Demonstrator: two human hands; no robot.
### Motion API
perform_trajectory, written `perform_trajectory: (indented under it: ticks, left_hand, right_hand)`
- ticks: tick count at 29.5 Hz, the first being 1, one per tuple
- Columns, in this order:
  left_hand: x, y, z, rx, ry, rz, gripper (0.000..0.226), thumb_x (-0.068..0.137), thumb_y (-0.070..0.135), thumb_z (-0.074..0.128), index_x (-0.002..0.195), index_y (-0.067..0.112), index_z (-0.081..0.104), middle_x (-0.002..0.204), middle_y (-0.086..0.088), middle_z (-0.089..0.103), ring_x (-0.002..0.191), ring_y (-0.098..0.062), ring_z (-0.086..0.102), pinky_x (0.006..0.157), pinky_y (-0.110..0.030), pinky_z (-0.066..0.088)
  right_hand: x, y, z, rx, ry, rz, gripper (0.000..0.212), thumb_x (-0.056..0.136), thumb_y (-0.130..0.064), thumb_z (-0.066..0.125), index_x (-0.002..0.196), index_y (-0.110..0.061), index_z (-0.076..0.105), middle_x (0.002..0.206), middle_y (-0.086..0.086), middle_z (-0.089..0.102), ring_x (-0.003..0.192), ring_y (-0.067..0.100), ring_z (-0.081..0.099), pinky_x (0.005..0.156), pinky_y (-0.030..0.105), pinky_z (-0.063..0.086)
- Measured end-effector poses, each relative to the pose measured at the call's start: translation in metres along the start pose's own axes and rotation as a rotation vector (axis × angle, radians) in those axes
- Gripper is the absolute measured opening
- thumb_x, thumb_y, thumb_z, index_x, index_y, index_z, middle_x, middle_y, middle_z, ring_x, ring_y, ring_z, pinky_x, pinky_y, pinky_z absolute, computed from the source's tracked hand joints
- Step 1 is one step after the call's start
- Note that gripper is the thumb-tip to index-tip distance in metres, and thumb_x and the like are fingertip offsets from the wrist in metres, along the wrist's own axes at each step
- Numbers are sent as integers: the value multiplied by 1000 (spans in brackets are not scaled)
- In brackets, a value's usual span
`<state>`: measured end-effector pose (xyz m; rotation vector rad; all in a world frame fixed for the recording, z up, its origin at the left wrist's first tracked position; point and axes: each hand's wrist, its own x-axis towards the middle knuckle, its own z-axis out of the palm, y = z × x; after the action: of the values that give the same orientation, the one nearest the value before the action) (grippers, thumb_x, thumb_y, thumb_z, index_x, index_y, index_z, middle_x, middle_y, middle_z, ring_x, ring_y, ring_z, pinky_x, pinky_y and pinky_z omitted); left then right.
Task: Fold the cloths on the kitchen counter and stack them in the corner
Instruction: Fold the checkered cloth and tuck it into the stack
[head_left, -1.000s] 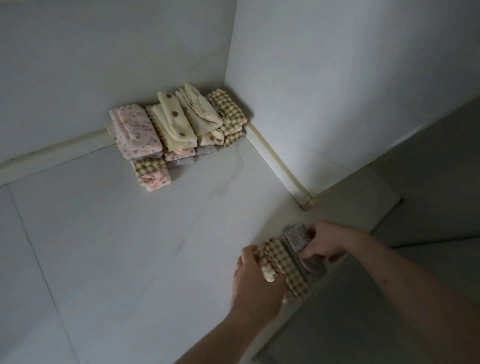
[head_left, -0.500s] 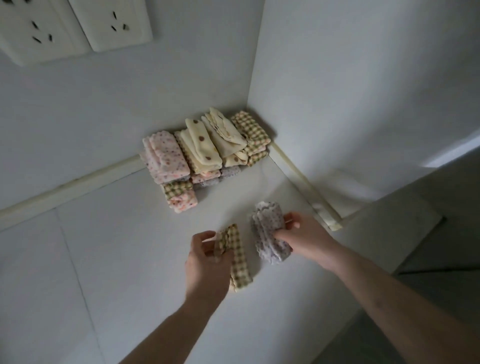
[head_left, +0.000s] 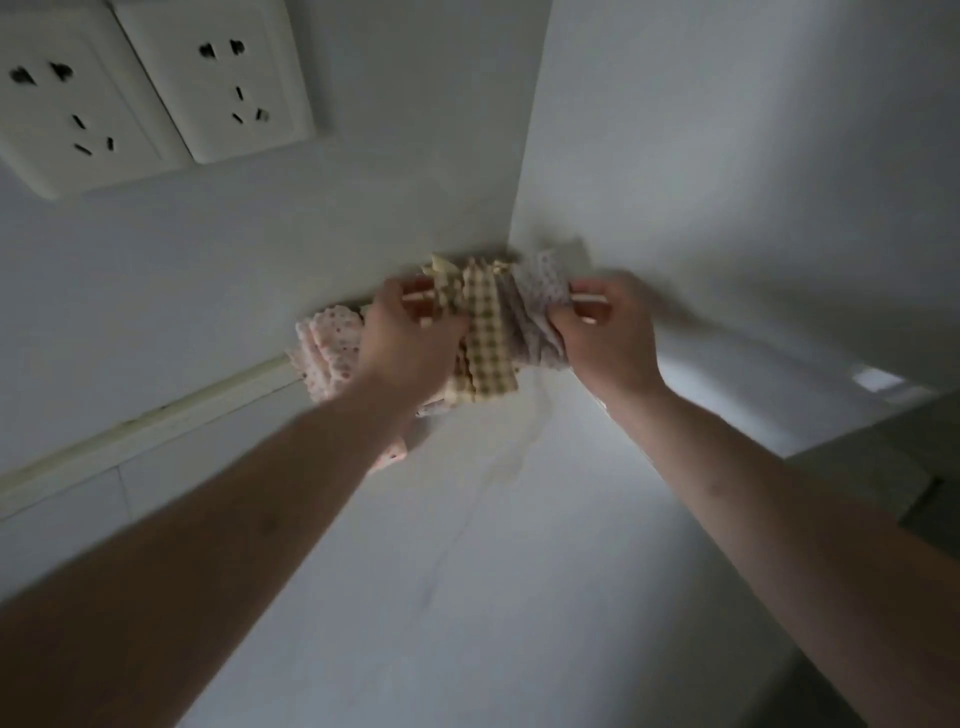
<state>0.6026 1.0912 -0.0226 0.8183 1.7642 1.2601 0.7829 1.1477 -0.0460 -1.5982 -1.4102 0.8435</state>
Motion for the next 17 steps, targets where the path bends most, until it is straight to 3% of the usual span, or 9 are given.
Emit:
perform_trajectory:
  ticks: [4, 6, 8, 9, 11, 14, 17]
  left_hand:
    - [68, 19, 19, -15, 18, -112, 44, 84, 17, 74, 126, 17, 61, 105, -4, 73, 75, -14, 69, 53, -19, 51]
    - [80, 17, 25, 261, -12, -76, 55, 87, 19, 69, 139, 15, 51, 124, -9, 64, 100, -22, 67, 74, -26, 56]
    - [76, 14, 29, 679, -24, 96, 62, 91, 18, 63, 148, 13, 39, 145, -13, 45, 130, -32, 51, 108, -36, 44]
    - [69, 12, 30, 798, -41, 200, 61, 92, 17, 59, 150, 15, 38, 150, -12, 40, 135, -35, 44, 114, -39, 36]
    - [64, 3, 33, 924, -138, 334, 58, 93, 17, 52, 150, 23, 43, 157, -6, 36, 141, -36, 37, 118, -42, 31]
    - [68, -17, 33, 1073, -317, 330, 56, 93, 35, 37, 147, 29, 49, 164, -1, 31, 152, -30, 23, 125, -48, 18]
    - [65, -22, 28, 944, -259, 350, 52, 97, 35, 37, 148, 26, 50, 163, -2, 35, 152, -29, 23, 126, -45, 17]
  right_hand:
    - [43, -16, 21, -26, 40, -63, 21, 85, -14, 73, 106, -11, 72, 94, 3, 76, 82, 11, 70, 77, 17, 53]
    - [52, -14, 29, -179, -35, -103, 28, 88, -18, 68, 115, -12, 73, 108, 4, 77, 100, 18, 72, 90, 24, 54]
    - [52, -10, 33, -349, -140, -112, 36, 92, -20, 63, 127, -16, 70, 122, 5, 74, 116, 22, 68, 101, 27, 49]
    - [50, -8, 34, -387, -186, -106, 40, 93, -18, 61, 133, -17, 67, 128, 5, 71, 121, 24, 65, 104, 27, 47]
    - [46, -5, 35, -411, -249, -109, 47, 92, -14, 59, 139, -19, 63, 134, 5, 68, 126, 25, 61, 107, 26, 44]
    - [42, -2, 35, -401, -260, -115, 51, 93, -17, 60, 144, -19, 58, 138, 4, 65, 129, 23, 59, 110, 26, 43]
    - [38, -5, 33, -354, -245, -118, 51, 98, -28, 60, 147, -19, 54, 144, 2, 61, 134, 21, 55, 112, 26, 40]
